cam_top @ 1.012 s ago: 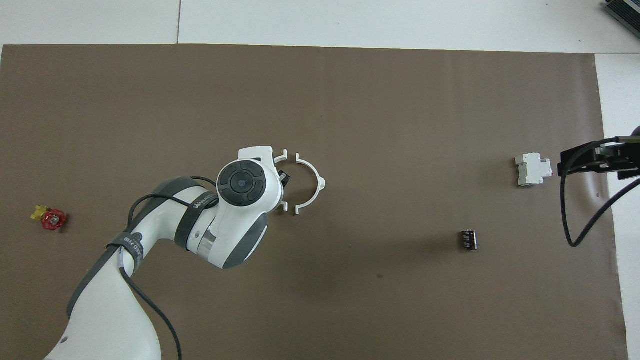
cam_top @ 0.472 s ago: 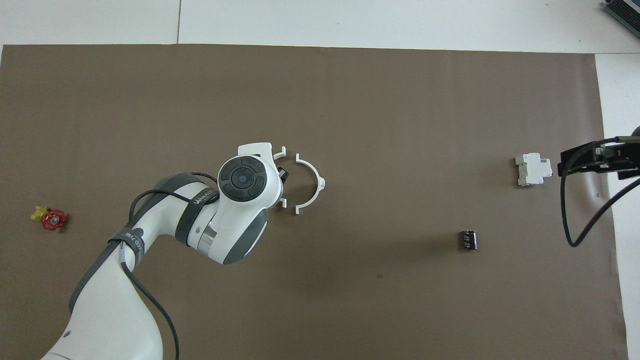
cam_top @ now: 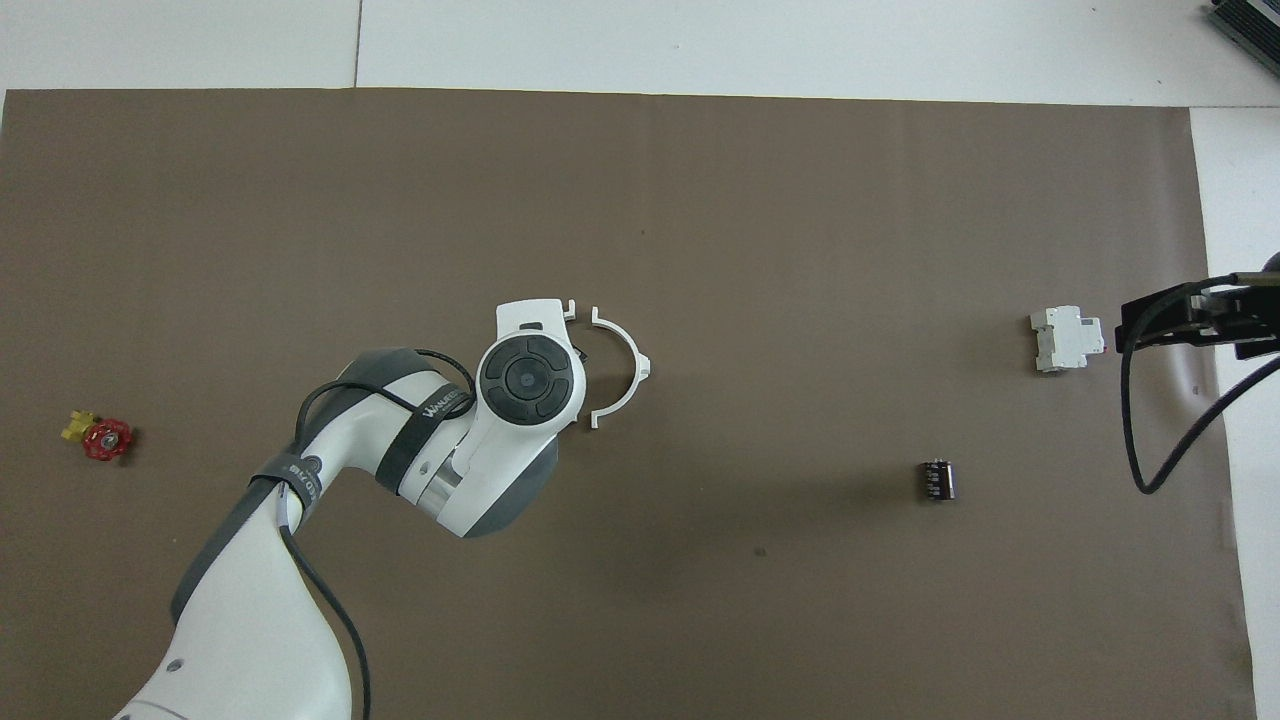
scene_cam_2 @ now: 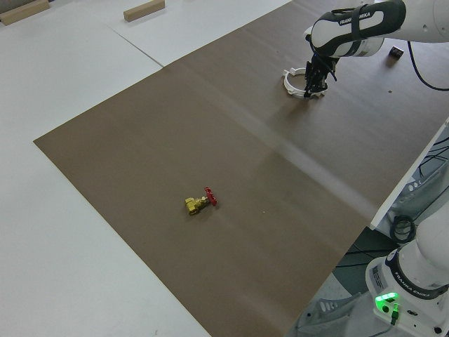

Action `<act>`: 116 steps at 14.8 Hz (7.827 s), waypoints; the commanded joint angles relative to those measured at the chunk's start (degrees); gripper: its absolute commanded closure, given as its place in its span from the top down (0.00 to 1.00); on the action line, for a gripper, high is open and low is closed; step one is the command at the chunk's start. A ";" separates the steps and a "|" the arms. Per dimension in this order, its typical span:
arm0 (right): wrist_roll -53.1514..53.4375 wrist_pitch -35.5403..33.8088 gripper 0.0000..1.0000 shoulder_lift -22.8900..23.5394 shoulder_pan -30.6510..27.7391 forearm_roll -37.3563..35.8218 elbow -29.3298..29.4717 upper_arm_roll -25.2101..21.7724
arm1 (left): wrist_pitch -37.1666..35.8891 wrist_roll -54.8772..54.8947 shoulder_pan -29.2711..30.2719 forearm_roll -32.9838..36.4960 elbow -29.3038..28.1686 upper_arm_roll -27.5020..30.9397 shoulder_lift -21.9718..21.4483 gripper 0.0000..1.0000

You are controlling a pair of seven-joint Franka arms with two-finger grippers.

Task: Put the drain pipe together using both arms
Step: 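Align and press the held half-ring onto the placed half-ring, then release the joined ring and withdraw the left gripper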

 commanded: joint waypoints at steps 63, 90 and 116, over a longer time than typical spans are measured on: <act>-1.23 0.65 1.00 -0.94 -0.22 -0.40 -1.16 0.01 | 3.05 -0.91 -2.57 5.82 -1.77 0.64 0.00 1.00; -1.23 0.65 1.00 -0.94 -0.22 -0.40 -1.16 0.01 | -19.53 18.49 5.86 5.20 4.91 0.90 -11.77 1.00; -1.23 0.65 1.00 -0.94 -0.22 -0.40 -1.16 0.01 | -35.71 93.75 35.84 -0.78 5.00 0.90 -29.01 1.00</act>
